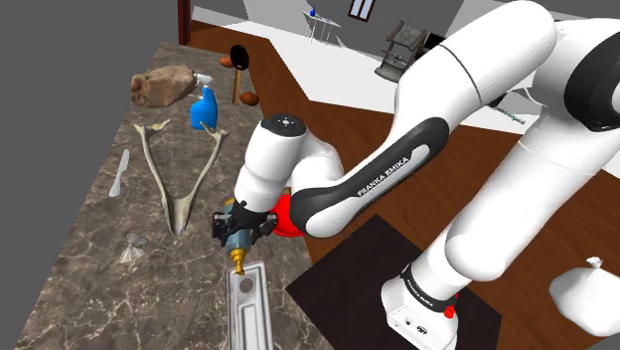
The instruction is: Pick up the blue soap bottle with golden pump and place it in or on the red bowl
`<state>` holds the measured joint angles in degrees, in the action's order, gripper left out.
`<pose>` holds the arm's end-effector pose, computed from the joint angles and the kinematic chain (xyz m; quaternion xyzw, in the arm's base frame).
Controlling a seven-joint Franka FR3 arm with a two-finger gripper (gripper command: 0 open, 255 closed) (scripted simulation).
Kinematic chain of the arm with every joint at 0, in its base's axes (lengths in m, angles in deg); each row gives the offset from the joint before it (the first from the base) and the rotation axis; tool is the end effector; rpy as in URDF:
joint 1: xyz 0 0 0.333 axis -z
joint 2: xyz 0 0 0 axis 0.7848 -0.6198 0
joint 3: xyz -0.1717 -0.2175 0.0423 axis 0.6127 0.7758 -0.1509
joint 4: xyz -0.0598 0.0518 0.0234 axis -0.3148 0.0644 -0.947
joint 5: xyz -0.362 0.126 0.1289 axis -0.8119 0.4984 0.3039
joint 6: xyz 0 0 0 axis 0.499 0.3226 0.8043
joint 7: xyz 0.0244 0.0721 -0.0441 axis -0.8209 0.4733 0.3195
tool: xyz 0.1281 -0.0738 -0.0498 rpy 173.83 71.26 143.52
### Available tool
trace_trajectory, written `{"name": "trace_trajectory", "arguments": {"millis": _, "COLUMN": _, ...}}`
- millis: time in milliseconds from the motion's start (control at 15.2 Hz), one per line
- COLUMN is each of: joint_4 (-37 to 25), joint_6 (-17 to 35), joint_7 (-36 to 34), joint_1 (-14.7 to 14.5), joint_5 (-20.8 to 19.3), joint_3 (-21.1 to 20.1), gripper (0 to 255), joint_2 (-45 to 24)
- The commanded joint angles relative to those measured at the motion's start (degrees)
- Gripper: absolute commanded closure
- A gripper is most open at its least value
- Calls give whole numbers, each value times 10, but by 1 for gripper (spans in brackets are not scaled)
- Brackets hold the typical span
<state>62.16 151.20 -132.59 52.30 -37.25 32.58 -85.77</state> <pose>0.3696 0.3230 0.1783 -0.9703 0.2335 -0.0506 0.0370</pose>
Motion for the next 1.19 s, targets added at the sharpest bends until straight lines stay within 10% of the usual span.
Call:
{"name": "trace_trajectory", "arguments": {"millis": 0, "joint_4": 0, "joint_6": -15, "joint_7": 28, "joint_1": 6, "joint_5": 36, "joint_3": -8, "gripper": 255, "joint_2": 22}}
{"name": "trace_trajectory", "arguments": {"millis": 396, "joint_4": -7, "joint_6": -54, "joint_7": 75, "joint_1": 3, "joint_5": 99, "joint_3": -12, "gripper": 255, "joint_2": 68}}
{"name": "trace_trajectory", "arguments": {"millis": 1122, "joint_4": 102, "joint_6": -50, "joint_7": 340, "joint_1": 28, "joint_5": 230, "joint_3": 118, "gripper": 255, "joint_2": 181}}
